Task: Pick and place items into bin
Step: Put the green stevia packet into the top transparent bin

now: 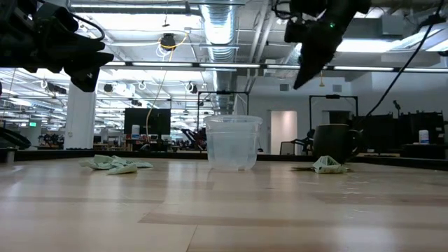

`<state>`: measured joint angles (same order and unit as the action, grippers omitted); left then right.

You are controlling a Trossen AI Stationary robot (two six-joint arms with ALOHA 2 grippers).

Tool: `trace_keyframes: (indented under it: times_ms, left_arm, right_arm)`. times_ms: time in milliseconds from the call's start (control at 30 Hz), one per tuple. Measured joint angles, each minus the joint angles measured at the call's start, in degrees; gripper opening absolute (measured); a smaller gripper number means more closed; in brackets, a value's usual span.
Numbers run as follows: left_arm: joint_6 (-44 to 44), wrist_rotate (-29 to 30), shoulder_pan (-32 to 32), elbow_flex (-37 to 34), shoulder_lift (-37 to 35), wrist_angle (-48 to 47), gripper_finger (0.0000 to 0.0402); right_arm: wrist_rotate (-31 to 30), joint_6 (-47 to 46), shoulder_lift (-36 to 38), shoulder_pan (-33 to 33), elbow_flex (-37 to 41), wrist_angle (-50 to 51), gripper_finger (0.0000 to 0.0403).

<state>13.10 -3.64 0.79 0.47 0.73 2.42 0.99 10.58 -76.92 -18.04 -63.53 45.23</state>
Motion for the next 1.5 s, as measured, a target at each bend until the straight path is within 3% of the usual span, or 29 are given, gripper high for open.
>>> trace_keyframes:
  times_ms: [267,633,867,1233,1500]
  left_arm:
    - [0.0,0.0,0.0,0.0,0.0,0.0,0.0114]
    - [0.0,0.0,0.0,0.0,0.0,0.0,0.0114]
    - [0.0,0.0,0.0,0.0,0.0,0.0,0.0114]
    - [0.0,0.0,0.0,0.0,0.0,0.0,0.0114]
    - [0.0,0.0,0.0,0.0,0.0,0.0,0.0114]
  right_arm:
    - [0.0,-5.9,-4.9,0.3,0.1,6.0,0.0091]
    - [0.0,-5.8,-7.4,1.8,0.2,10.6,0.0091]
    - [-0.3,-5.6,0.9,1.8,2.9,7.4,0.0091]
    - [-1.3,-11.5,20.7,2.4,21.7,-8.7,0.0091]
    - [-1.1,-14.0,23.7,5.6,32.4,-20.4,0.0091]
